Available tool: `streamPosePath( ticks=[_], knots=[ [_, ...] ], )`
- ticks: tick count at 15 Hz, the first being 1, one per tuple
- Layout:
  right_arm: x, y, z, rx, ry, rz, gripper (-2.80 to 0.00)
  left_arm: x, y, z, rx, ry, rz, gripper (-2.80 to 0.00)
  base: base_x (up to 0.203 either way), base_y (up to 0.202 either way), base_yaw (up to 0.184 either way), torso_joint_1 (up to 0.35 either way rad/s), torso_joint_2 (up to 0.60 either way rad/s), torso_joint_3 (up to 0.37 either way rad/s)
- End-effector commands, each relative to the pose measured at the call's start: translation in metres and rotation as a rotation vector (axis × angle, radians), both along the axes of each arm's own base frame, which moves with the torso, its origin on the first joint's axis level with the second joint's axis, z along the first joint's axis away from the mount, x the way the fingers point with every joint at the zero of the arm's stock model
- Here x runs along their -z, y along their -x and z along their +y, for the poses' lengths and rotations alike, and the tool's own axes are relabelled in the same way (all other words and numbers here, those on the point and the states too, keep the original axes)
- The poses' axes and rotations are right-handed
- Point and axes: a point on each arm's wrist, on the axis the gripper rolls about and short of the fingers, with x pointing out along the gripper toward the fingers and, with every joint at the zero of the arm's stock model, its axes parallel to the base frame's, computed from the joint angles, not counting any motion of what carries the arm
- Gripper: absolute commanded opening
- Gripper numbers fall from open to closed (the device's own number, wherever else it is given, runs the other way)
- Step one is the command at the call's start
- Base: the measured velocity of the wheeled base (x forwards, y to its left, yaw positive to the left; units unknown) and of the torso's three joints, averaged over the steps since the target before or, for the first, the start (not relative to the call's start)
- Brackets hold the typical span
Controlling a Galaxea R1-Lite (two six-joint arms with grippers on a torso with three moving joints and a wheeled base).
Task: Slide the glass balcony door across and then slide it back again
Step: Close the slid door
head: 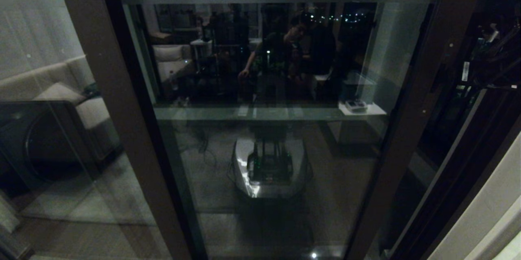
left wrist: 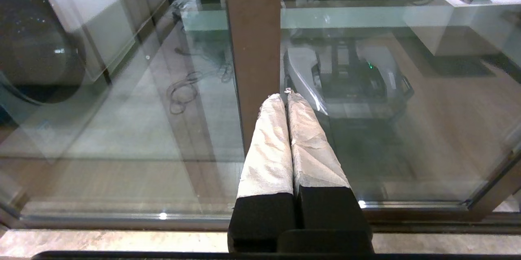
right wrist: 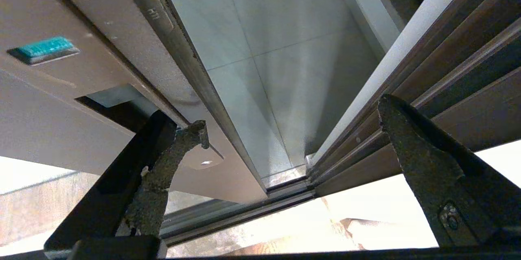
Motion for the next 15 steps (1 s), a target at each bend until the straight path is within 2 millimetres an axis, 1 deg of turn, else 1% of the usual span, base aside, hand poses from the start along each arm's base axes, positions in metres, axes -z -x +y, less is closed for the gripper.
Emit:
streamPosePath(
  ticks=[1,4,11,15],
  knots=[
    [0.0,0.0,-0.001,0.013,0.006,-0.003,0.0,0.0,0.0,0.0,0.0,0.0,0.0,-2.8,0.0,0.0,0.0,0.0,0.0,0.0],
    [0.002,-0.004,-0.007,0.044,0.022,-0.022,0.0,0.0,0.0,0.0,0.0,0.0,0.0,-2.8,0.0,0.0,0.0,0.0,0.0,0.0],
    [0.001,-0.002,-0.008,0.048,0.021,-0.024,0.0,0.0,0.0,0.0,0.0,0.0,0.0,-2.8,0.0,0.0,0.0,0.0,0.0,0.0],
    [0.0,-0.001,-0.013,0.059,0.023,-0.026,0.0,0.0,0.0,0.0,0.0,0.0,0.0,-2.8,0.0,0.0,0.0,0.0,0.0,0.0]
  ],
)
